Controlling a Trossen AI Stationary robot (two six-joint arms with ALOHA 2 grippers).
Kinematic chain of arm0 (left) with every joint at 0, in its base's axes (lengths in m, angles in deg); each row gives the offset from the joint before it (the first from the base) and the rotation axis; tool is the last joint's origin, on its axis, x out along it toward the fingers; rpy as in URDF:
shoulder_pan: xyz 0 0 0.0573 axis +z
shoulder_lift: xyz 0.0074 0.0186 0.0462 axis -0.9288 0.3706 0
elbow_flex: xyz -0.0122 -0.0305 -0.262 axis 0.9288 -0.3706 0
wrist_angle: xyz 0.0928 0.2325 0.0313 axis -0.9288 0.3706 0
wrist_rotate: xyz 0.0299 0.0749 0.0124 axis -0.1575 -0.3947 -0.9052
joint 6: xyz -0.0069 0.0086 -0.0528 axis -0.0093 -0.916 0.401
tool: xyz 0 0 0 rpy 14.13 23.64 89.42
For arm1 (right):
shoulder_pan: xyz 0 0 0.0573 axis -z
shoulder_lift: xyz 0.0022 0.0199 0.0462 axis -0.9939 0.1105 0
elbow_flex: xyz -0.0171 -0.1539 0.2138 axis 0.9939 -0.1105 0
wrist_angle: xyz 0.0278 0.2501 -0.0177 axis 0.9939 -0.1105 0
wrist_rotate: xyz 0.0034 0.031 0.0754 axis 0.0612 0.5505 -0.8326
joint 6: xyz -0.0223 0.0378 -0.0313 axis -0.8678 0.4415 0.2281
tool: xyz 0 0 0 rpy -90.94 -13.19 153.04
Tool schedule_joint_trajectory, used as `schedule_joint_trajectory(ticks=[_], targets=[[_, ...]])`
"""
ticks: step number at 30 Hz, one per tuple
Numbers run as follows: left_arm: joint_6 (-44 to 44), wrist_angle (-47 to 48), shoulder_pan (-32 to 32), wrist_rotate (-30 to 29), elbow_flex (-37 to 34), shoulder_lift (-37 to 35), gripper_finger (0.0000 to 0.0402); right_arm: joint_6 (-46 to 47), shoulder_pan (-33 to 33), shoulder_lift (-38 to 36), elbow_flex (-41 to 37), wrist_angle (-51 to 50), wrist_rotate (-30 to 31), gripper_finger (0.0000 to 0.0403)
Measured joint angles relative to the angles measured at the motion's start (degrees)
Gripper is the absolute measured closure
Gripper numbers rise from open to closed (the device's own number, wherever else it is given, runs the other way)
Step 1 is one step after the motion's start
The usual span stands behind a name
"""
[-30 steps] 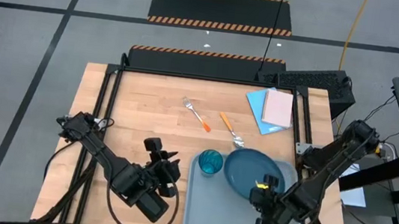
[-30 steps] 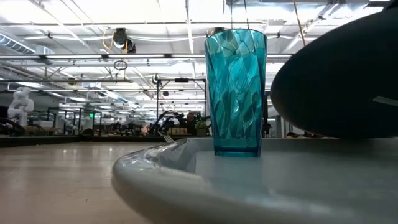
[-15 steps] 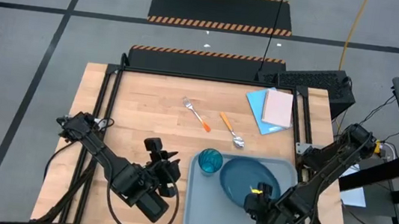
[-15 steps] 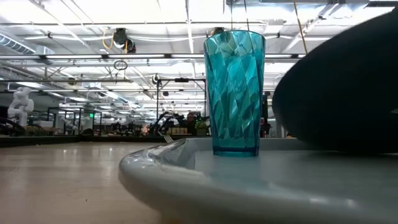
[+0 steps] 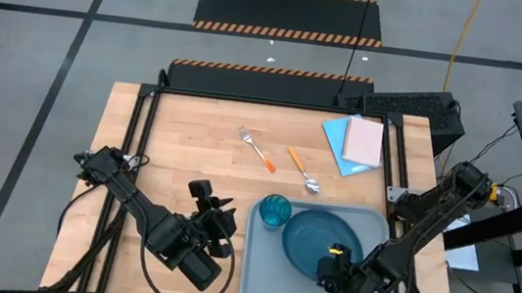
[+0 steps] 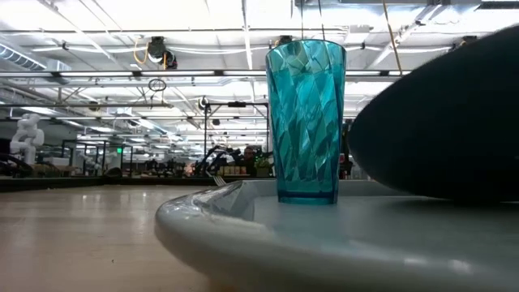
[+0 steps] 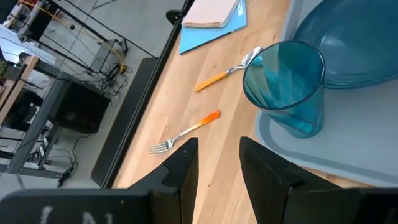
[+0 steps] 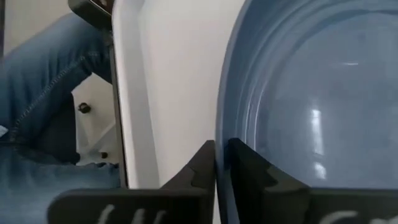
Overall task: Pick and place plate/cup/fork/spoon on tray
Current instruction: Put the blue plate on the center of the gray tray
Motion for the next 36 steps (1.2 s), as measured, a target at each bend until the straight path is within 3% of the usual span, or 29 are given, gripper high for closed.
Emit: schedule_joint_trajectory(ticks=[8,13,17,21,28,36], targets=[[-0.01,0.0,0.13,0.0,0.0,0.0,0.0282,0.48,-0.32,0.04,-4.19,8.11,-1.31,0.0313],[0.2,0.0,0.13,0.0,0.0,0.0,0.0282,1.17,-0.34,0.04,-6.32,13.37,-2.97,0.0291],[0.26,0.0,0.13,0.0,0.0,0.0,0.0282,2.14,-0.97,0.04,-7.54,14.76,-4.57,0.029],[0.55,0.02,0.32,0.0,0.0,0.0,0.0282,1.57,-1.48,0.0,-7.6,13.84,-2.23,0.029],[0.55,0.04,0.98,0.0,0.0,0.0,0.0282,3.97,-1.48,0.16,-7.74,4.62,1.9,0.0298],[0.55,0.03,0.92,0.01,0.0,0.0,0.0282,6.22,-2.82,1.43,-12.97,13.19,-2.52,0.0333]])
